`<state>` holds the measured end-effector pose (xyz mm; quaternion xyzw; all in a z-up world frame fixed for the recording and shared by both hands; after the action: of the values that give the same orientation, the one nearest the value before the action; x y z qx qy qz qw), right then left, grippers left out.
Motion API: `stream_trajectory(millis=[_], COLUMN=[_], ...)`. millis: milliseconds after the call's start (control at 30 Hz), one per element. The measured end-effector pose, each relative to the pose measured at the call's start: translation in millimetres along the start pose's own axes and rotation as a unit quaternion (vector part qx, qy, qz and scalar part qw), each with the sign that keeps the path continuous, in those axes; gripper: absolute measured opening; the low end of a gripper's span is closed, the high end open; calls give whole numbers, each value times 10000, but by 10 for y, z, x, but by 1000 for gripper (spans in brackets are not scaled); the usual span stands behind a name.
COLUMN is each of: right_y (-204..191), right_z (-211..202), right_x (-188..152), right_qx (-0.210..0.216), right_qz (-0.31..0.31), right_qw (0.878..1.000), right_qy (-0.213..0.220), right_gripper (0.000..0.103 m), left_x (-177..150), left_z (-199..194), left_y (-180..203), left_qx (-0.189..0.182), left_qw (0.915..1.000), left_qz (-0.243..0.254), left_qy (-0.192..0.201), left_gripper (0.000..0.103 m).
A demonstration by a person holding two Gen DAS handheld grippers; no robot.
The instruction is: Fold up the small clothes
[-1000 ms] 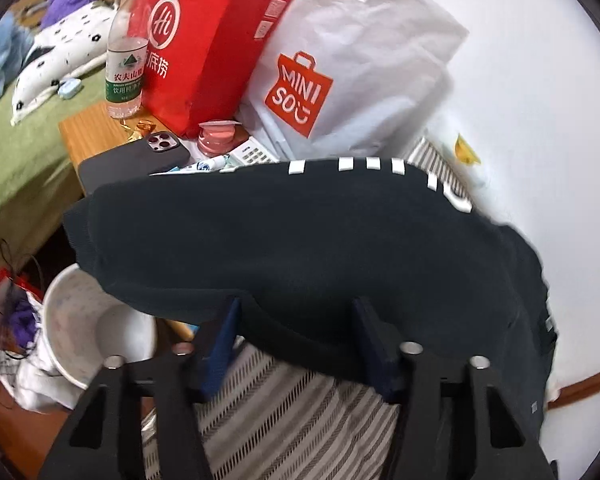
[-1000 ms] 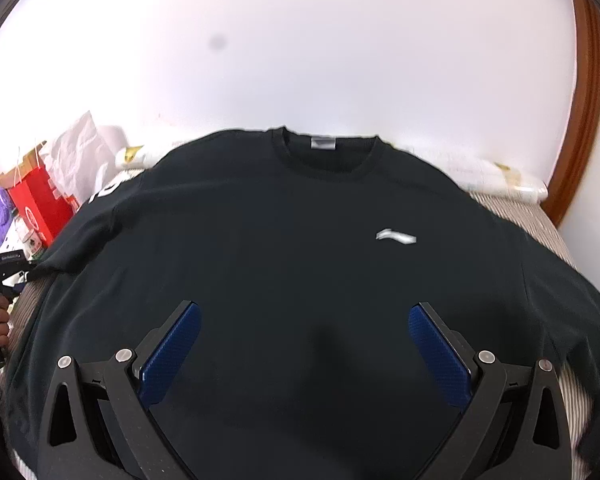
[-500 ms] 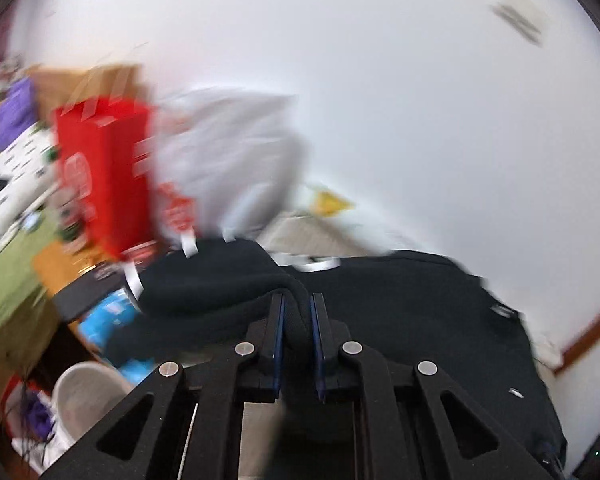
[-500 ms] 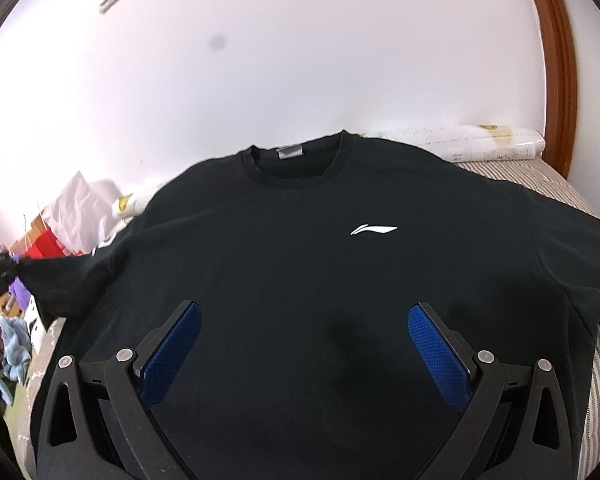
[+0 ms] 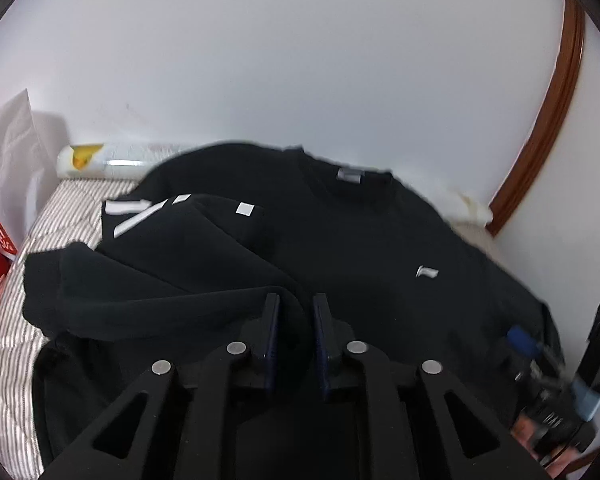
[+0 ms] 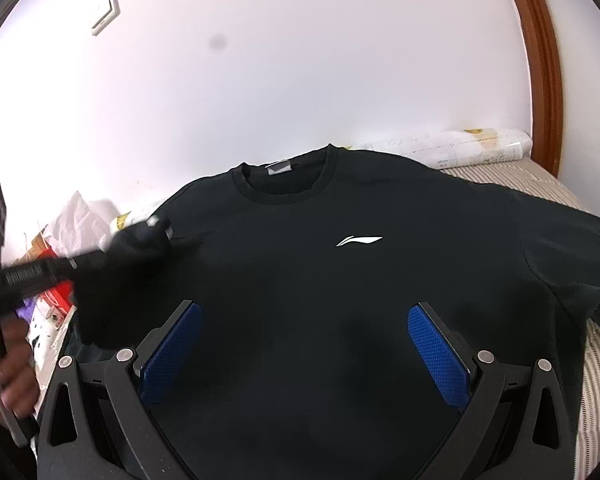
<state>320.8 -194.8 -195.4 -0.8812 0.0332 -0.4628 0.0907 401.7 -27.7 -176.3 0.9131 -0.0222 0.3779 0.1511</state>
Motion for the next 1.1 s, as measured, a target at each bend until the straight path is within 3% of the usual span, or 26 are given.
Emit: stream_trajectory(millis=[100, 167, 300, 500, 567, 633, 800, 1000, 1100], right_y=[-3, -14, -106, -292, -323, -334, -371, -422, -455], right_z=[-8, 1, 10, 98, 153, 207, 306, 277, 242], right_x=[2, -7, -38, -135, -177, -225, -344, -364, -343], right_qx=[-13, -34, -52, -308, -380, -417, -470, -363, -323], right_qz=[-4, -31, -179, -724, -829, -892, -1037, -1061, -1072], right_qw=[10000, 10000, 9998, 9968, 9956, 9946, 9918, 9921, 9926], right_qy=[18, 12, -17, -146, -216, -323, -587, -569, -476], right_gripper=[102, 102, 101, 96, 93, 88, 73, 60, 60], left_x=[7, 95, 82, -123, -149, -138, -210, -226, -230], left_z=[-158, -280, -602, -688, -638, -619, -632, -543, -571], left_y=[-133, -210, -759, -1560, -1667, -1713, -1832, -1895, -1973], left_qx=[42, 121, 625, 1206, 1227, 1100, 1189, 1188, 1321], left_qw=[9998, 9990, 9935, 9831, 9830, 9829, 9789, 9747, 9713], left_qz=[-35, -113, -402, -969, -1142, -1289, -1537, -1804, -1879], left_qy=[173, 426, 864, 980, 745, 715, 633, 577, 613], left_gripper=[39, 70, 70, 70, 70, 70, 71, 71, 71])
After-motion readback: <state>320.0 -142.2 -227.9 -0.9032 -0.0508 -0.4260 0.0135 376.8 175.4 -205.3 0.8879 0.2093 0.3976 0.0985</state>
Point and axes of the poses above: each gripper's, at about its wrist camera, not at the fingertips, and z roughly the way its jaws point, y to its right, x to its top, the point moved 8 cm from there along z, roughly the way its jaws point, and after that the axes turned 2 degrees about -x, right-handed, at the moved point
